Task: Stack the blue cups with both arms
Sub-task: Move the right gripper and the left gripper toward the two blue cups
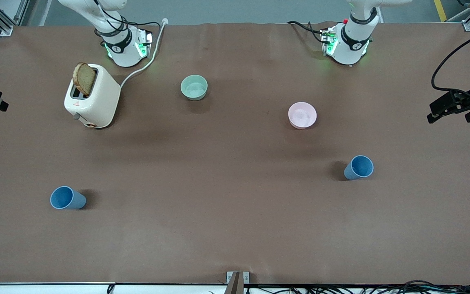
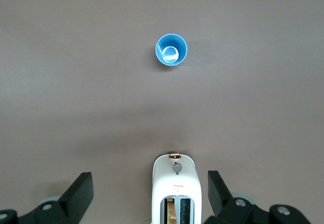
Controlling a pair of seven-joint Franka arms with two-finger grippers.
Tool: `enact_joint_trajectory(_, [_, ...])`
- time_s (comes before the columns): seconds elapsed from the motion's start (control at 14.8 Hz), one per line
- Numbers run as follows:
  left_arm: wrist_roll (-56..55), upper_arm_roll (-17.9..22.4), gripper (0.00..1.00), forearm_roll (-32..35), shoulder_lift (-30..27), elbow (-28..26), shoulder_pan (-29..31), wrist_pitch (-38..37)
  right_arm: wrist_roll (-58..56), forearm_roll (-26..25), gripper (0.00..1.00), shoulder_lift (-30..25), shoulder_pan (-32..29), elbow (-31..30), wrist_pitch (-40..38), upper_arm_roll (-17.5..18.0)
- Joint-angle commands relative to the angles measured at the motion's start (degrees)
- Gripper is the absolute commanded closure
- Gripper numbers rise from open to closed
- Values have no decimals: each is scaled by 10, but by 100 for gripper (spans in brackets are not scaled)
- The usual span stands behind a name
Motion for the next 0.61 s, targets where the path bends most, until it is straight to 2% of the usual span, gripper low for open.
enact_joint_trajectory(0.0, [6, -6, 0, 3, -1, 7, 7, -6, 8, 2, 0, -1, -3, 1, 3, 6])
enact_joint_trajectory(0.54, [-9, -9, 0, 8, 1, 6, 1, -14, 7, 2, 0, 1, -3, 0, 5, 6])
